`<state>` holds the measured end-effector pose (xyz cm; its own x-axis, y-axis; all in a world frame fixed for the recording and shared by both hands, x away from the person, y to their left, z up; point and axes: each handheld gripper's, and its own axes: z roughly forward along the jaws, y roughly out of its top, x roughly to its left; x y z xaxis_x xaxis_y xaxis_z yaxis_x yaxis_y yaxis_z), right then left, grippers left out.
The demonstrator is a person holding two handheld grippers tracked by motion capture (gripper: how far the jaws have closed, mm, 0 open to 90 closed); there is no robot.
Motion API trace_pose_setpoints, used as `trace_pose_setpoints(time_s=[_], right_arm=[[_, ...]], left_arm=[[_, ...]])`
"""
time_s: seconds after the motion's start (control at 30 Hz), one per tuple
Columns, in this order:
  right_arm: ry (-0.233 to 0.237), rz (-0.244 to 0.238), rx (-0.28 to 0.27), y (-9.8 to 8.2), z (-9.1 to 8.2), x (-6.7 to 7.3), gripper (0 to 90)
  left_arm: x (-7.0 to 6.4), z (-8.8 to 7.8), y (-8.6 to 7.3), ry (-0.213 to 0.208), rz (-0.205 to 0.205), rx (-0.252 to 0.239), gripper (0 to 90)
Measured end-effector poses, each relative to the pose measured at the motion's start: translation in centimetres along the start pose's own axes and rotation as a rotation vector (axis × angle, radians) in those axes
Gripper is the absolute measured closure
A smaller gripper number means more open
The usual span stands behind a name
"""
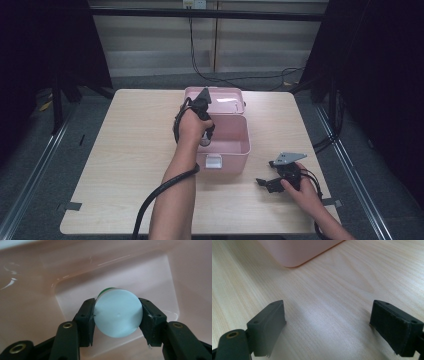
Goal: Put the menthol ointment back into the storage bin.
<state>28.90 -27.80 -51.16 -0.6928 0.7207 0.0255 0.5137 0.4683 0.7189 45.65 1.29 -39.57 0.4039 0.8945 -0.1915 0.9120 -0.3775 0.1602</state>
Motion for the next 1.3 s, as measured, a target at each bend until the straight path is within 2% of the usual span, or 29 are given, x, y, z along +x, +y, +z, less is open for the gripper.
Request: trace_pose_setpoints(time_s=[0.23, 0.37, 0.5, 0.6, 0.77, 0.83, 1.0, 1.03, 1.2, 1.3], right_arm=[[0.0, 0.0, 0.0, 0.0, 0.0, 0.0, 12.1], [0.0, 0.0, 0.0, 0.0, 0.0, 0.0, 12.1], [0.0, 0.0, 0.0, 0.0, 0.0, 0.0, 12.1], [0.0, 0.0, 0.0, 0.0, 0.0, 0.0, 12.1], [0.0, 0.0, 0.0, 0.0, 0.0, 0.0, 12.1], [0.0, 0.0, 0.0, 0.0, 0.0, 0.0, 12.1], [0.0, 0.0, 0.0, 0.0, 0.0, 0.0, 12.1], [0.001, 0.0, 0.0, 0.0, 0.0, 0.0, 12.2], [0.001, 0.0, 0.0, 0.0, 0.0, 0.0, 12.1], [0.0, 0.0, 0.0, 0.0, 0.0, 0.0, 12.1]], left_arm=[[0.1, 0.5, 0.1, 0.007, 0.008, 0.009, 50.4], [0.3, 0.9, 0.1, 0.008, -0.003, -0.01, 50.3], [0.3, 1.4, 0.1, 0.025, -0.006, -0.026, 50.3], [0.3, 1.7, 0.2, 0.021, 0.002, -0.025, 50.3], [0.1, 2.2, 0.1, 0.034, -0.015, -0.04, 50.3], [0.1, 2.4, 0.1, 0.04, -0.005, -0.04, 50.2], [0.0, 2.8, 0.1, 0.046, -0.013, -0.043, 50.2], [0.1, 3.0, 0.1, 0.049, 0.001, -0.045, 50.2], [0.0, 3.5, 0.1, 0.052, 0.0, -0.059, 50.2], [0.0, 3.7, 0.1, 0.058, 0.018, -0.051, 50.1]])
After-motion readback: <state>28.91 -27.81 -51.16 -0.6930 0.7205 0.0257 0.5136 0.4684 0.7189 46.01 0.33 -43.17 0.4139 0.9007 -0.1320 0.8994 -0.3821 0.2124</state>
